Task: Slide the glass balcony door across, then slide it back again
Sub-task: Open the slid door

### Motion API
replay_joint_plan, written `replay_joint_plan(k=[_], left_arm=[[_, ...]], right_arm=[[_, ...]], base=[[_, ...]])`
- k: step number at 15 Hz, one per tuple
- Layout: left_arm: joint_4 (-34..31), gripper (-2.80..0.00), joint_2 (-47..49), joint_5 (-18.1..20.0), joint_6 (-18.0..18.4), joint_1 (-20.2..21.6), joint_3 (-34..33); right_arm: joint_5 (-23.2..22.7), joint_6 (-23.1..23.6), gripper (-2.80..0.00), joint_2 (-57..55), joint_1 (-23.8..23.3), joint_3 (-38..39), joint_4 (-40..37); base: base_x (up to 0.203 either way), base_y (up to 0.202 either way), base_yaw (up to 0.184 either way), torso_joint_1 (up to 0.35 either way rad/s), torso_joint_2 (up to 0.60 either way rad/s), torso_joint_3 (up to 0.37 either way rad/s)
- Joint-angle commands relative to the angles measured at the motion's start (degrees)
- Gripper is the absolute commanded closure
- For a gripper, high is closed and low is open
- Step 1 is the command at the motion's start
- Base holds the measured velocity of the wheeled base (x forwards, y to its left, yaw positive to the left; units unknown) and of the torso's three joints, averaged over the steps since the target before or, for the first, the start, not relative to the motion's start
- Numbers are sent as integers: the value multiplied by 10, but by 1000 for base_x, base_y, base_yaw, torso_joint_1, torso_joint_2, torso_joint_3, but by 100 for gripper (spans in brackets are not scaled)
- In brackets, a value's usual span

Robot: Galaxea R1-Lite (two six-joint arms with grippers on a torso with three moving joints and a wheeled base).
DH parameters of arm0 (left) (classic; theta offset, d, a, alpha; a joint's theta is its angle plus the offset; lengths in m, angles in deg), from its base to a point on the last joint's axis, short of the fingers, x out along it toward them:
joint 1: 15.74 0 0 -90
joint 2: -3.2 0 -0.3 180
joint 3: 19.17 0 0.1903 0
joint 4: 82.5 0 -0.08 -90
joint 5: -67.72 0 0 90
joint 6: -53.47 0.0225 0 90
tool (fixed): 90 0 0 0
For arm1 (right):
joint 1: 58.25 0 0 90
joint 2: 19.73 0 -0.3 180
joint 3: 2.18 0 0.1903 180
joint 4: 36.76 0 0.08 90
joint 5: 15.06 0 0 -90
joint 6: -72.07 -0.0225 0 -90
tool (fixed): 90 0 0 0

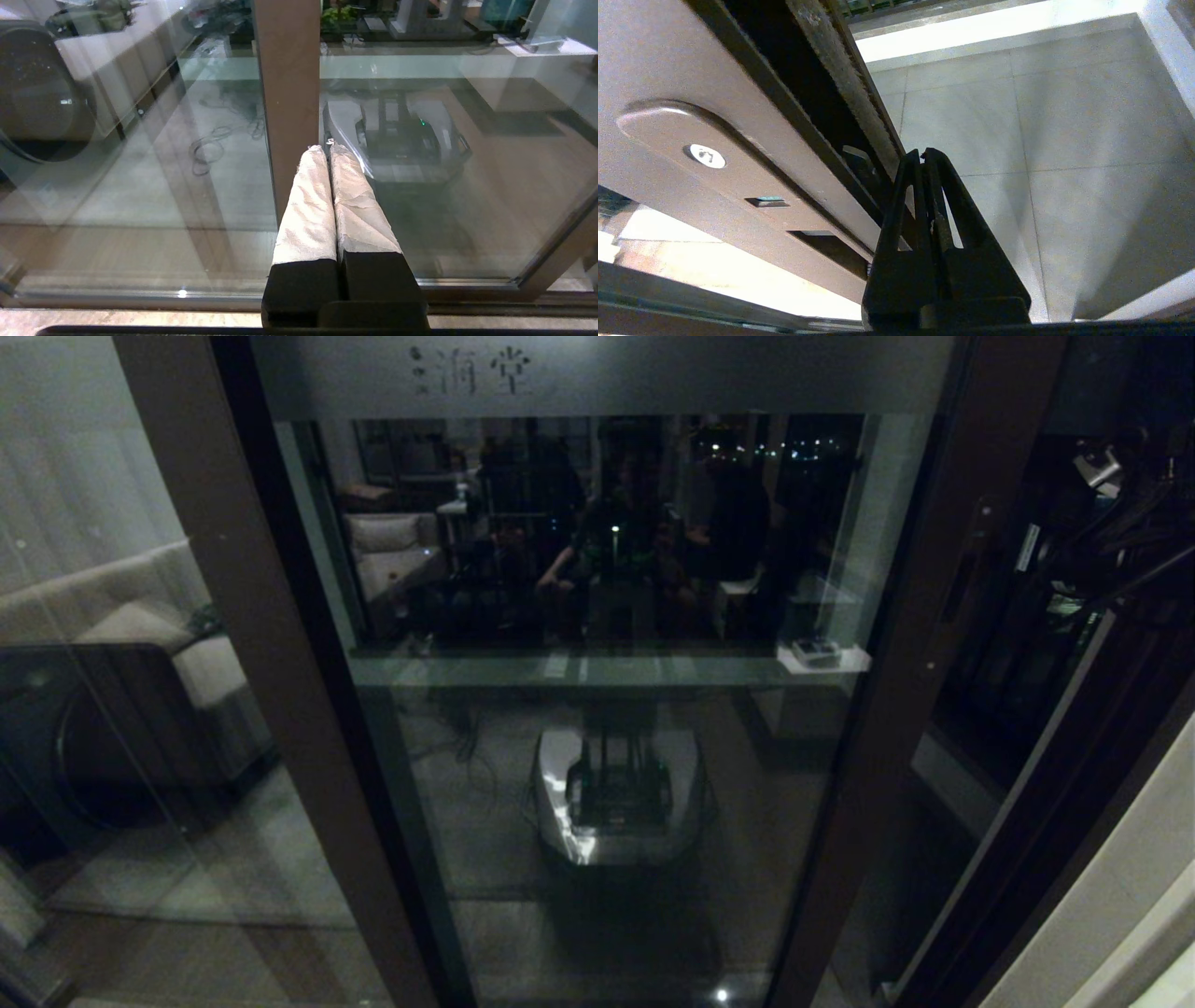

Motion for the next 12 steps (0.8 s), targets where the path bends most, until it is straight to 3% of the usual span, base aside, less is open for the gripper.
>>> replay_joint_plan(k=[1,12], left_arm=[[0,0,0,0,0,0,0],[0,0,0,0,0,0,0]], right_arm=[[0,0,0,1,8,1,0],[2,1,0,-7,28,-1,0]], base=[[0,0,0,0,0,0],[0,0,0,0,0,0]])
